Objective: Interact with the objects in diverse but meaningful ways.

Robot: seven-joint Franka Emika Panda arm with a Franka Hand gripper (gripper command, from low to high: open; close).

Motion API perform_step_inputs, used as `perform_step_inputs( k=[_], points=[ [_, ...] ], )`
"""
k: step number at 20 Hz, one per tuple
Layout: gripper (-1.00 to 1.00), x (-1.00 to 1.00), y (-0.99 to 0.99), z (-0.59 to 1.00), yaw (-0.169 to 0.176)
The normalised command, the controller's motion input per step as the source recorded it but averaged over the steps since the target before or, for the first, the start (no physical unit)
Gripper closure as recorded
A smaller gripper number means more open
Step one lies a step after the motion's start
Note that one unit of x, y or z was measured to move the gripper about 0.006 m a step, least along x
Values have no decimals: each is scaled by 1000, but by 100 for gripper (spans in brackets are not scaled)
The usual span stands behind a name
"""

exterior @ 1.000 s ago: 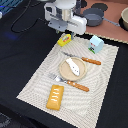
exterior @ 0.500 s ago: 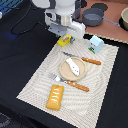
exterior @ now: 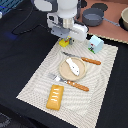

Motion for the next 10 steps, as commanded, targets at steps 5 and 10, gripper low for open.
perform_step_inputs(
  k=[5, 10],
  points=[
    [100, 0, 331, 1000, 0],
    [100, -87, 93, 1000, 79]
  ],
)
